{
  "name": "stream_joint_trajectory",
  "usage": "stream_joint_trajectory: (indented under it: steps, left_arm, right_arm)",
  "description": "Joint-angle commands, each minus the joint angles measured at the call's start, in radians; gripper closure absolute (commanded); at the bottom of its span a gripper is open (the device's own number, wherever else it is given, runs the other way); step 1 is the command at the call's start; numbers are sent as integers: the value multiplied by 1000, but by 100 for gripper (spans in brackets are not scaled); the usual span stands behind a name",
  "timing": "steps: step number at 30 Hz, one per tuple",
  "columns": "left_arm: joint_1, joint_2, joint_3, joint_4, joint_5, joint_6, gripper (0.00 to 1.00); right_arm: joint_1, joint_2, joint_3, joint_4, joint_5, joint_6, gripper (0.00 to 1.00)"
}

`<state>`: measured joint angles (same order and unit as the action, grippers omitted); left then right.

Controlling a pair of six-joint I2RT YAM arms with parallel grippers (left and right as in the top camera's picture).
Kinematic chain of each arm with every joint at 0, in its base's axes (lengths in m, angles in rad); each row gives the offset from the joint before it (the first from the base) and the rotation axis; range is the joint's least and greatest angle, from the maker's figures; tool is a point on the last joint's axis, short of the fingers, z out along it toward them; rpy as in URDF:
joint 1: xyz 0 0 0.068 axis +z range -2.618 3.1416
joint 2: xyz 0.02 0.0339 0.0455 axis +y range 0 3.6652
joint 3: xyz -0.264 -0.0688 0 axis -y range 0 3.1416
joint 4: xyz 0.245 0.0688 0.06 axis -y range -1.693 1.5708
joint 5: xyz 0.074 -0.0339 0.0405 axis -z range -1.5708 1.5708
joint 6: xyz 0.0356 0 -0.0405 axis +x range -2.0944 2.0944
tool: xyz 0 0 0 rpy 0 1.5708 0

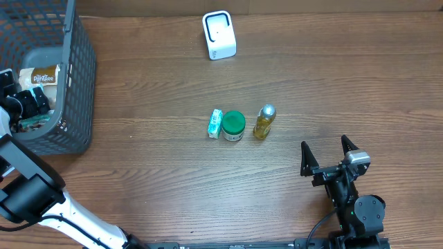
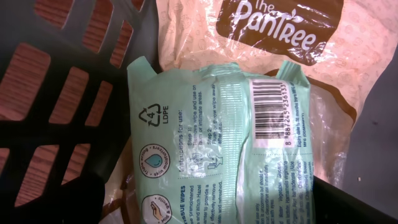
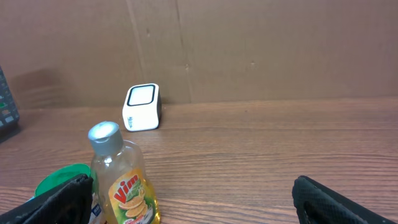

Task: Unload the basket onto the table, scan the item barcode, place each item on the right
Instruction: 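Grasp the mint-green wipes pack with the left gripper, then lift the wipes pack out of the basket with the left gripper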

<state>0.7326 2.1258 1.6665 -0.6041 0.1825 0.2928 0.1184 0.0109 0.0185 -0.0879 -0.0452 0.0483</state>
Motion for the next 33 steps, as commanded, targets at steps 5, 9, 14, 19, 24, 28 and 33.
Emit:
stream_joint_trajectory:
  steps: [5, 9, 14, 19, 24, 28, 33]
  left_arm:
    - [-6, -3, 18, 11, -10, 71, 0]
    - [-6, 8, 17, 24, -12, 74, 0]
    - [-6, 58, 17, 16, -10, 73, 0]
    - [-7, 124, 17, -20, -6, 59, 1]
    - [-7, 179, 17, -73, 31, 40, 17]
    - [-7, 193, 18, -91, 113, 40, 61]
    - [-8, 163, 33, -91, 137, -17, 82]
  right_arm:
    - [-3, -8, -11, 6, 6, -8, 0]
    - [-3, -8, -11, 6, 6, -8, 0]
    - [-3, -8, -11, 6, 6, -8, 0]
    - [-3, -8, -11, 6, 6, -8, 0]
    - [-3, -8, -11, 6, 6, -8, 0]
    - [-3, -8, -11, 6, 6, -8, 0]
    - [-3, -8, -11, 6, 6, -8, 0]
